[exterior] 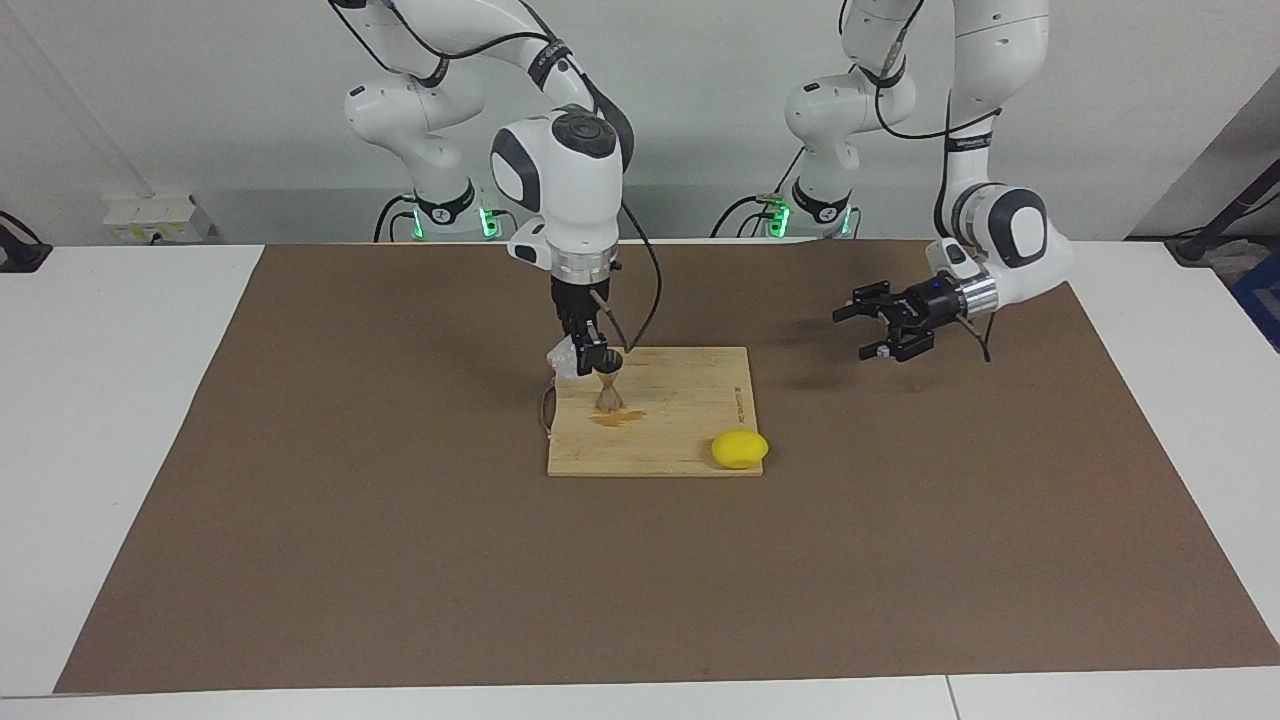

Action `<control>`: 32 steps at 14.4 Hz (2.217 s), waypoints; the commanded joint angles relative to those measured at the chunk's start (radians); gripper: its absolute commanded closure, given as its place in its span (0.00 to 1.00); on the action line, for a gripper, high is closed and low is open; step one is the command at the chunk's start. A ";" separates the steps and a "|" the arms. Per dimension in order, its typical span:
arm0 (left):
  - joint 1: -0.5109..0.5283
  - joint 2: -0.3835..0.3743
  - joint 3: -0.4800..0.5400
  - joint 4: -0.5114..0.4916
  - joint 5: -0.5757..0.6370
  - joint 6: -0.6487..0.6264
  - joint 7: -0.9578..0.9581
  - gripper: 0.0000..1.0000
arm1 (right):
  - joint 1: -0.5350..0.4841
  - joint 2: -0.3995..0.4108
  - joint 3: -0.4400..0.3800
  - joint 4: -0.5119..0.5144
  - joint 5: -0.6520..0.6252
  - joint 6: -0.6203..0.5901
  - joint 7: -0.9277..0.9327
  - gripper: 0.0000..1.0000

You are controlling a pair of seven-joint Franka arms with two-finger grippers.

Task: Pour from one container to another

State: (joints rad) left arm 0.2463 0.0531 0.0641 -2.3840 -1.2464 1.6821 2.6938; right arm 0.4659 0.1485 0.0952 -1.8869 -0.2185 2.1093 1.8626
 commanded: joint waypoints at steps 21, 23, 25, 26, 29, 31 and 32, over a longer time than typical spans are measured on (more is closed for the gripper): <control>-0.091 -0.064 -0.010 0.437 0.803 -0.038 -1.369 0.00 | 0.007 -0.010 0.003 0.025 0.002 -0.029 0.021 0.89; -0.137 -0.067 -0.014 0.482 0.858 -0.036 -1.452 0.00 | -0.012 -0.003 0.003 0.025 0.060 -0.014 0.018 0.89; -0.168 -0.067 -0.014 0.525 0.909 -0.038 -1.526 0.00 | -0.041 0.002 0.001 0.025 0.125 -0.008 0.018 0.89; -0.180 -0.067 -0.015 0.546 0.933 -0.039 -1.584 0.00 | -0.052 0.005 0.003 0.025 0.154 0.000 0.016 0.89; -0.199 -0.082 -0.017 0.565 0.982 -0.044 -1.780 0.00 | -0.088 0.008 0.001 0.012 0.235 0.023 0.010 0.90; -0.223 -0.099 -0.017 0.565 1.013 -0.057 -1.909 0.00 | -0.113 0.008 0.001 0.006 0.312 0.035 -0.011 0.90; -0.237 -0.105 -0.018 0.566 1.051 -0.061 -1.965 0.00 | -0.130 0.006 0.001 -0.007 0.362 0.046 -0.029 0.90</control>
State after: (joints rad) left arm 0.0450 -0.0261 0.0380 -1.8225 -0.2562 1.6468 0.8406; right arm 0.3680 0.1564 0.0895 -1.8783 0.0678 2.1258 1.8609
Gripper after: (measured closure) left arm 0.000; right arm 0.493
